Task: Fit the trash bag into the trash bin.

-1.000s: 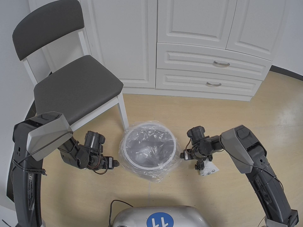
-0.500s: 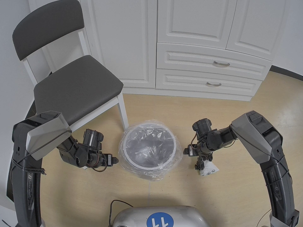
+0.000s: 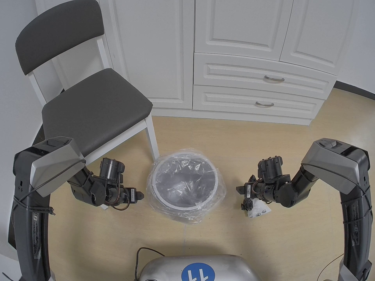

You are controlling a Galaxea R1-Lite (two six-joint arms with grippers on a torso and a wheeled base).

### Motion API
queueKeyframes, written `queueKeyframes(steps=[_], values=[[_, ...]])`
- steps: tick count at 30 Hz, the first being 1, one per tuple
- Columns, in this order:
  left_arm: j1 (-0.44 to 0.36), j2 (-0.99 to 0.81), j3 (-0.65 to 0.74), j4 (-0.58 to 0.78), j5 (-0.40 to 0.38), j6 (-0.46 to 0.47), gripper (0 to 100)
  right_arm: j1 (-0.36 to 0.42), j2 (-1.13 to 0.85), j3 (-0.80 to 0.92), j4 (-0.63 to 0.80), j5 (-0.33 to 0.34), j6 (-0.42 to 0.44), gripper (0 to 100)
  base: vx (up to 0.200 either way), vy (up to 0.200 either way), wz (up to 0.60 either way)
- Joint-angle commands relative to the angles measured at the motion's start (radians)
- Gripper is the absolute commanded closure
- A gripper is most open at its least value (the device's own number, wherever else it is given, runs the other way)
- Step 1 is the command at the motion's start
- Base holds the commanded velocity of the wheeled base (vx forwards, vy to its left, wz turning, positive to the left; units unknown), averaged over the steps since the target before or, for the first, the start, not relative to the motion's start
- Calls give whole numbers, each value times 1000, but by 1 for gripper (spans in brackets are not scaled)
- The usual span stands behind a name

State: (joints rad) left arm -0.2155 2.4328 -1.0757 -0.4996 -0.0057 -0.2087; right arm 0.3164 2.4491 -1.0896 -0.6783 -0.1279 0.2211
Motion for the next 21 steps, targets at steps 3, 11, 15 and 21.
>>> queueKeyframes(steps=[3,11,15,21], values=[[1,-26,45,-8,1,6,0,-123,73,-84,0,4,-66,0,0,0,0],[-2,-23,43,-10,1,25,0,-145,105,-225,169,94,-60,0,0,0,0],[-2,-24,50,-40,3,37,0,-135,179,-349,194,82,-6,0,0,0,0],[-4,-14,53,-59,4,38,0,-146,323,-656,408,85,12,0,0,0,0]])
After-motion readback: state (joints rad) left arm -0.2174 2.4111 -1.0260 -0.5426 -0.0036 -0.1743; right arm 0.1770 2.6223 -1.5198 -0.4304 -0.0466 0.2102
